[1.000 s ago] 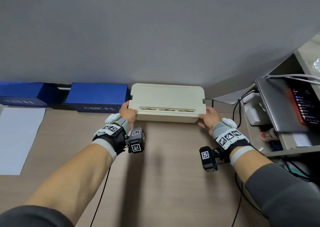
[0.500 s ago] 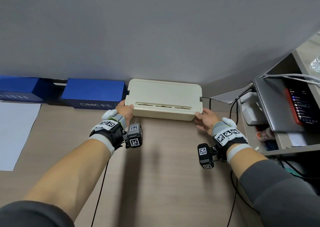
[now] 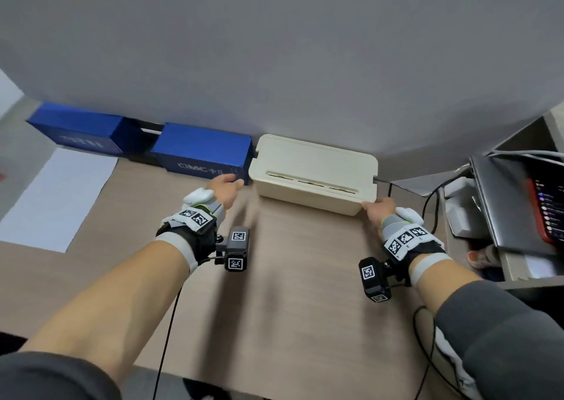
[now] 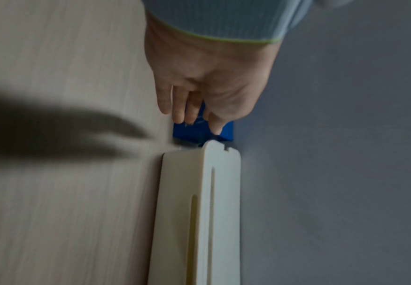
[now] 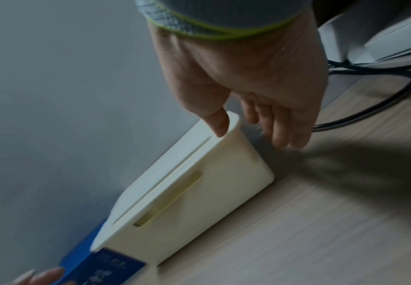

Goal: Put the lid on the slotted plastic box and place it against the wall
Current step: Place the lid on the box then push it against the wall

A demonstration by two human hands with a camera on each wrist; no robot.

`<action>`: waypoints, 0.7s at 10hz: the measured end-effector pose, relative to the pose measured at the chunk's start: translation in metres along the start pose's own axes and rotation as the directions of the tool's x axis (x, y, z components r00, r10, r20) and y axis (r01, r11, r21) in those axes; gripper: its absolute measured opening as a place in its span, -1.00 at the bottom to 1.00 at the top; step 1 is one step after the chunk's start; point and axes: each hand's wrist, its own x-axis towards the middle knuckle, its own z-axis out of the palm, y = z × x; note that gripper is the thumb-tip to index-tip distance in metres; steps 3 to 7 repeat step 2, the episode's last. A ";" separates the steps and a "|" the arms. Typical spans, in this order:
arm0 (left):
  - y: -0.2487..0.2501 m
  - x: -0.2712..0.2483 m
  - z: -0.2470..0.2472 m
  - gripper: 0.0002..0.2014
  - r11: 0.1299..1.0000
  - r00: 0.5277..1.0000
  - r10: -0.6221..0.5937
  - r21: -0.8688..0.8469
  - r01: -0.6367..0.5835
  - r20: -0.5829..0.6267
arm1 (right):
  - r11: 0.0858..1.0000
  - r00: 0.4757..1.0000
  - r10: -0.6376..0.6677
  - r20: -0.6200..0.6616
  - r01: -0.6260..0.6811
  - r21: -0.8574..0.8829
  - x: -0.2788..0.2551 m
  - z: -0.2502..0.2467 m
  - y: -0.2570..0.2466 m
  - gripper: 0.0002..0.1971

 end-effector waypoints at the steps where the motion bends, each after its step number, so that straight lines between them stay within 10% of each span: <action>1: 0.014 -0.023 -0.047 -0.56 0.992 0.993 0.116 0.041 -0.116 -0.011 | 0.996 0.996 0.020 -0.085 -0.027 -0.083 -0.055 -0.003 -0.033 -0.41; 7: 0.028 -0.053 -0.098 -0.58 0.962 0.970 0.244 0.126 -0.241 -0.014 | 0.993 0.977 -0.098 -0.190 0.082 -0.089 -0.096 -0.002 -0.059 -0.43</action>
